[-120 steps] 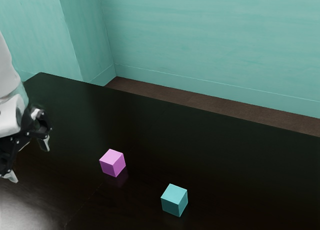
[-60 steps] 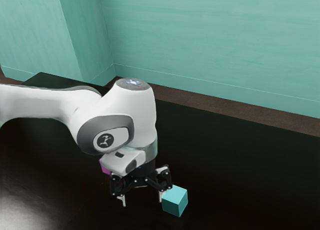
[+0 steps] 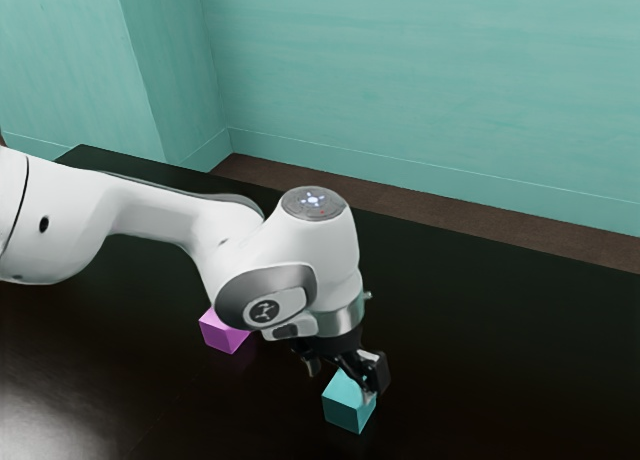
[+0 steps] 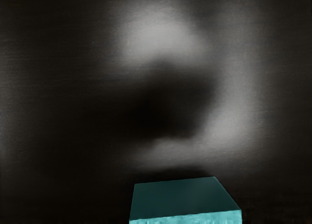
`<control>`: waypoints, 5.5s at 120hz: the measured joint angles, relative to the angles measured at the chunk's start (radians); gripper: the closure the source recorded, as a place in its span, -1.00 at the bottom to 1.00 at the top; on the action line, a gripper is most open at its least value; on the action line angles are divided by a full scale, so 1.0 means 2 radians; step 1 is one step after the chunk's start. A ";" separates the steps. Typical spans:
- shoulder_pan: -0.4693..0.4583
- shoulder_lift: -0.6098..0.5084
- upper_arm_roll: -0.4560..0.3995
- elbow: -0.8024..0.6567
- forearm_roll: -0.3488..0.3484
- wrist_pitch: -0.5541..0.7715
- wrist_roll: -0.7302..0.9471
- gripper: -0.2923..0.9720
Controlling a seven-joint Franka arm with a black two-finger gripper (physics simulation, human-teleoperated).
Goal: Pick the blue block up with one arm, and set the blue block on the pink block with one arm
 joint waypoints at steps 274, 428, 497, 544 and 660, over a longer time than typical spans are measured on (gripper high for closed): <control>0.042 0.149 0.002 0.111 -0.043 -0.035 0.095 -0.54; 0.041 0.133 0.003 0.066 -0.043 0.021 0.055 -0.54; 0.041 0.131 0.005 0.057 -0.048 0.025 0.049 -0.30; 0.041 0.124 0.005 0.057 -0.049 0.023 0.046 -0.13; 0.051 -0.020 0.182 0.027 0.003 -0.031 0.130 -0.01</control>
